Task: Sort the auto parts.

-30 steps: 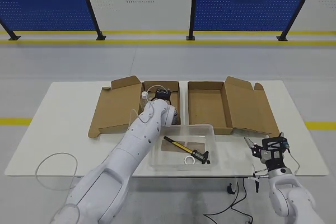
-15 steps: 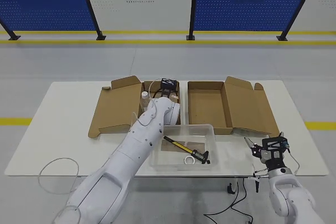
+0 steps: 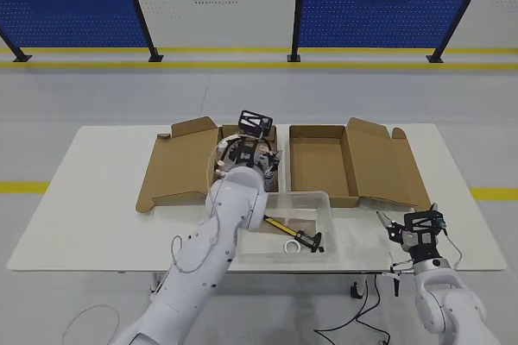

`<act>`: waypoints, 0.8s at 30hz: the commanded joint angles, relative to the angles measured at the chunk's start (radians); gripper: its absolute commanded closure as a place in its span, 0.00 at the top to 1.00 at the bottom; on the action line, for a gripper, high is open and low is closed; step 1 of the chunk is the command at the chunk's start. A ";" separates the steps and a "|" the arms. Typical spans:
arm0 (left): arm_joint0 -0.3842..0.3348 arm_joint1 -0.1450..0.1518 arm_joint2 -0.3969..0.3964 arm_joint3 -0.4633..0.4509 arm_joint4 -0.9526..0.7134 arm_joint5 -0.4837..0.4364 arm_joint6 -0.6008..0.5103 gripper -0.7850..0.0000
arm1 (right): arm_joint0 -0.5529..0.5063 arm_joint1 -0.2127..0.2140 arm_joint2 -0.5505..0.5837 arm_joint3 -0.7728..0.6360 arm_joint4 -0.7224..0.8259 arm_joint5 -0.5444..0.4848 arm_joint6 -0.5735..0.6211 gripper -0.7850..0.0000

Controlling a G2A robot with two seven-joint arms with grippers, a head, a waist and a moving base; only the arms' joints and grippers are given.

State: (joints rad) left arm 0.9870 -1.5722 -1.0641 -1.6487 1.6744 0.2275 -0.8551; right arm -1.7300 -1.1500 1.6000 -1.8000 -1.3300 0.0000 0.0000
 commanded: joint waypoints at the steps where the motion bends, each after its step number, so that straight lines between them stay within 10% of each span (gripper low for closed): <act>1: 0.076 0.009 -0.013 -0.095 0.057 -0.011 0.027 1.00 | 0.000 0.000 0.000 0.000 0.000 0.000 0.000 1.00; 14: 0.532 0.052 -0.061 -0.431 0.280 0.015 0.230 1.00 | 0.000 0.000 0.000 0.000 0.000 0.000 0.000 1.00; 24: 0.724 0.062 -0.089 -0.514 0.305 0.074 0.286 1.00 | 0.000 0.000 0.000 0.000 0.000 0.000 0.000 1.00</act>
State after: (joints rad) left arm 1.6938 -1.5115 -1.1464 -2.1564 1.9738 0.3019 -0.5716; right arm -1.7300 -1.1500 1.6000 -1.8000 -1.3300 0.0000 0.0000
